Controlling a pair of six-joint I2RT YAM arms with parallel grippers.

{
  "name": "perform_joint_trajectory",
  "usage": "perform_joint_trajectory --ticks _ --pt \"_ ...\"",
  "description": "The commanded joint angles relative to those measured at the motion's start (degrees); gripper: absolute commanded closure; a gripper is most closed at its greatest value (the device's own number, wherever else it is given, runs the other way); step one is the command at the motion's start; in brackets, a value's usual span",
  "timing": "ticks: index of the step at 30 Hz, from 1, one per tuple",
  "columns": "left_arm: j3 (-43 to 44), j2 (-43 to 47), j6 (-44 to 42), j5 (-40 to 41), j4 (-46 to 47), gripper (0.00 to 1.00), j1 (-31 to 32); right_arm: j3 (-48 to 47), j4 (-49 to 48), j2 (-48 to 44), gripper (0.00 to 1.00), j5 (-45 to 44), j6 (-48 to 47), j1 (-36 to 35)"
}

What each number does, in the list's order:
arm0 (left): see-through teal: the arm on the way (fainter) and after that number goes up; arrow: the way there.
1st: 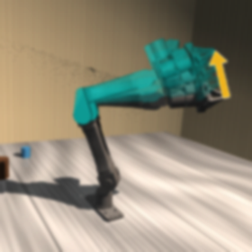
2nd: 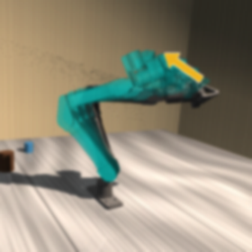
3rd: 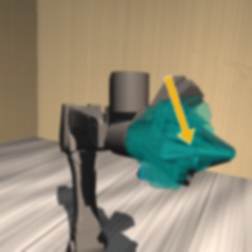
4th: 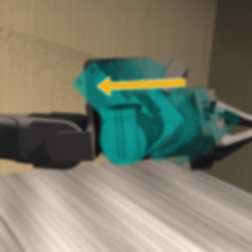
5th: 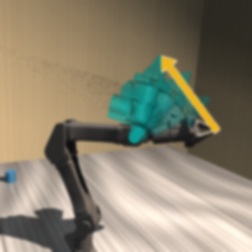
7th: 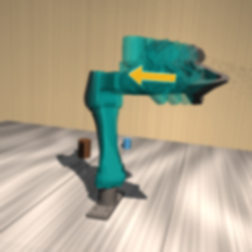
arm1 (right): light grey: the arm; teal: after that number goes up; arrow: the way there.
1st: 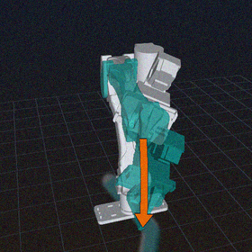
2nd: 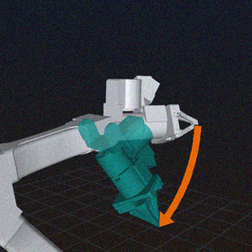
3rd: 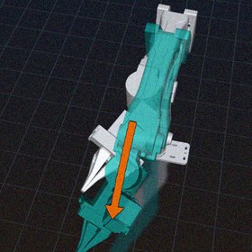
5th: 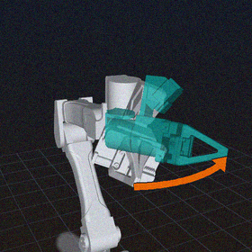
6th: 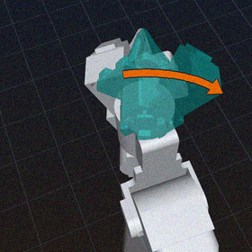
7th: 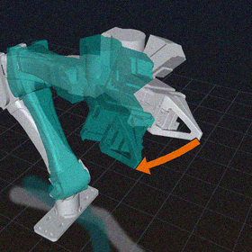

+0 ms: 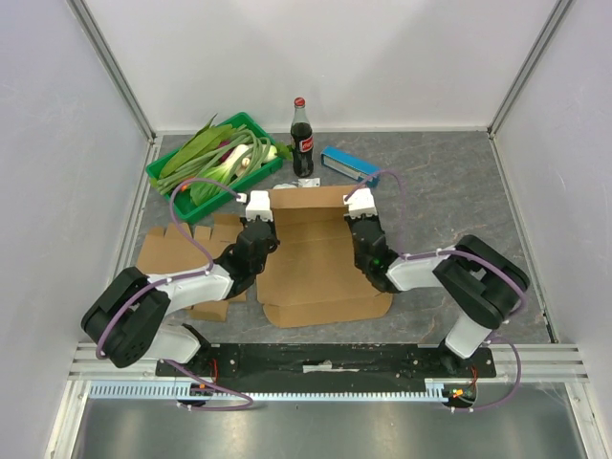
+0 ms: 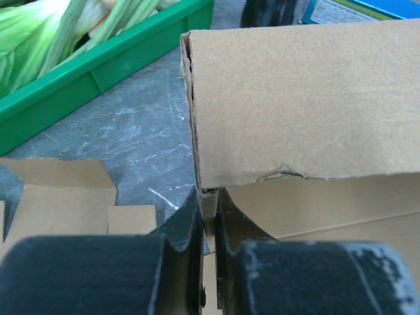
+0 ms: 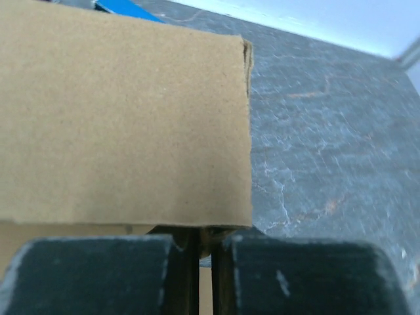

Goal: Fold the paper box

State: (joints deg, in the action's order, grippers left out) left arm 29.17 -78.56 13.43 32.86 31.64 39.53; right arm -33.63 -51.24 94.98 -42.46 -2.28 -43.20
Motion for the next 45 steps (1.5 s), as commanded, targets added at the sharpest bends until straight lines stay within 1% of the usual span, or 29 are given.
perform_joint_trajectory --ticks 1,3,4,5,8,10,11,12,13,14,15,16,17,19,22,24,25,28,29,30,31,32,34,36,37,39,40,42,45 --pt "-0.3 1.2 0.2 -2.0 1.1 0.98 3.0 -6.9 6.5 5.1 1.0 -19.7 1.9 -6.1" --pt "-0.2 1.5 0.0 -1.7 1.1 0.98 3.4 -7.9 5.6 7.3 1.0 -24.1 0.1 -7.6" --pt "-0.1 1.7 -0.1 -1.5 1.1 0.98 3.8 -8.1 3.6 8.4 1.0 -25.6 -3.7 -8.6" --pt "-0.2 1.9 -0.2 -1.4 1.1 0.98 4.0 -8.5 1.3 10.1 1.0 -28.3 -4.6 -8.9" --pt "-0.3 2.2 -0.2 -1.2 1.1 0.98 4.2 -9.6 2.0 11.6 1.0 -32.9 -4.1 -9.4" --pt "-0.2 2.3 -0.1 -1.1 1.1 0.98 4.3 -8.1 1.8 11.2 1.0 -31.5 -3.2 -9.4" --pt "-0.1 2.3 -0.1 -1.2 1.0 0.98 4.3 -7.2 2.1 9.5 1.0 -27.7 0.1 -9.3" --pt "0.0 2.4 -0.1 -1.6 0.6 0.98 4.2 -5.0 2.7 8.2 0.96 -24.0 1.7 -9.0" --pt "0.0 2.4 -0.1 -1.7 0.4 0.98 4.3 -3.9 4.6 6.5 0.82 -17.5 4.4 -7.6" --pt "0.0 2.5 -0.1 -1.6 0.3 0.98 4.3 -2.7 7.4 2.4 0.59 -11.2 7.8 -6.6" --pt "0.1 2.5 -0.1 -1.6 0.2 0.98 4.2 -1.4 8.1 0.8 0.52 -1.9 9.0 -5.7" --pt "0.2 2.5 -0.1 -1.5 -0.2 0.98 4.2 0.6 10.0 -1.0 0.47 3.0 9.7 -3.5" --pt "0.4 2.4 0.0 -1.3 -0.4 0.98 4.3 1.0 11.6 -3.8 0.45 6.4 10.1 -2.6" --pt "0.7 1.8 0.2 -1.2 -1.0 0.98 4.2 2.2 13.3 -6.0 0.38 12.2 9.4 -1.1" --pt "1.1 1.1 0.1 -1.1 -1.0 0.98 4.2 3.6 16.4 -9.4 0.35 15.9 9.8 1.4" --pt "1.5 1.0 0.0 -0.9 -1.6 0.98 4.3 5.5 16.2 -11.5 0.33 15.8 9.9 2.2" --pt "1.4 0.9 -0.1 -0.9 -1.6 0.98 4.3 6.3 15.8 -12.3 0.32 18.6 10.0 3.4" --pt "1.9 0.8 -0.2 -0.5 -2.2 0.98 4.3 8.9 15.8 -16.0 0.29 22.8 11.0 5.3" --pt "2.3 0.5 -0.3 -0.6 -2.6 0.98 4.3 9.5 16.3 -18.7 0.22 27.0 11.2 5.6" --pt "2.5 0.4 -0.3 -0.6 -2.8 0.98 4.2 10.2 16.9 -20.2 0.13 28.6 11.4 5.8" --pt "2.6 0.3 -0.2 -0.5 -3.2 0.98 4.3 10.2 20.0 -21.4 0.02 30.4 11.5 5.7" --pt "3.0 0.1 -0.1 -0.5 -3.5 0.98 4.3 10.0 22.0 -23.7 0.02 31.5 12.0 5.7" --pt "3.1 0.0 0.2 -0.7 -3.9 0.98 4.3 8.8 29.9 -27.4 0.02 27.4 15.1 5.8" --pt "3.0 0.0 0.5 -1.0 -3.8 0.98 4.3 9.4 33.1 -30.6 0.02 22.6 19.4 5.8" --pt "3.0 -0.2 0.5 -1.1 -3.8 0.98 4.3 9.3 36.3 -33.9 0.02 21.1 21.4 5.8" --pt "3.3 -0.5 0.5 -1.1 -4.4 0.98 4.3 8.0 39.2 -36.5 0.02 20.0 24.8 5.7" --pt "3.4 -0.5 0.5 -1.2 -4.5 0.98 4.3 6.7 43.6 -37.8 0.02 19.7 25.7 5.8" --pt "3.4 -0.3 0.6 -1.7 -4.6 0.98 4.3 1.7 51.0 -37.4 0.02 17.8 26.8 5.8" --pt "3.3 -0.4 1.1 -2.4 -4.6 0.95 4.3 -4.8 59.4 -33.0 0.02 16.9 25.1 5.7"
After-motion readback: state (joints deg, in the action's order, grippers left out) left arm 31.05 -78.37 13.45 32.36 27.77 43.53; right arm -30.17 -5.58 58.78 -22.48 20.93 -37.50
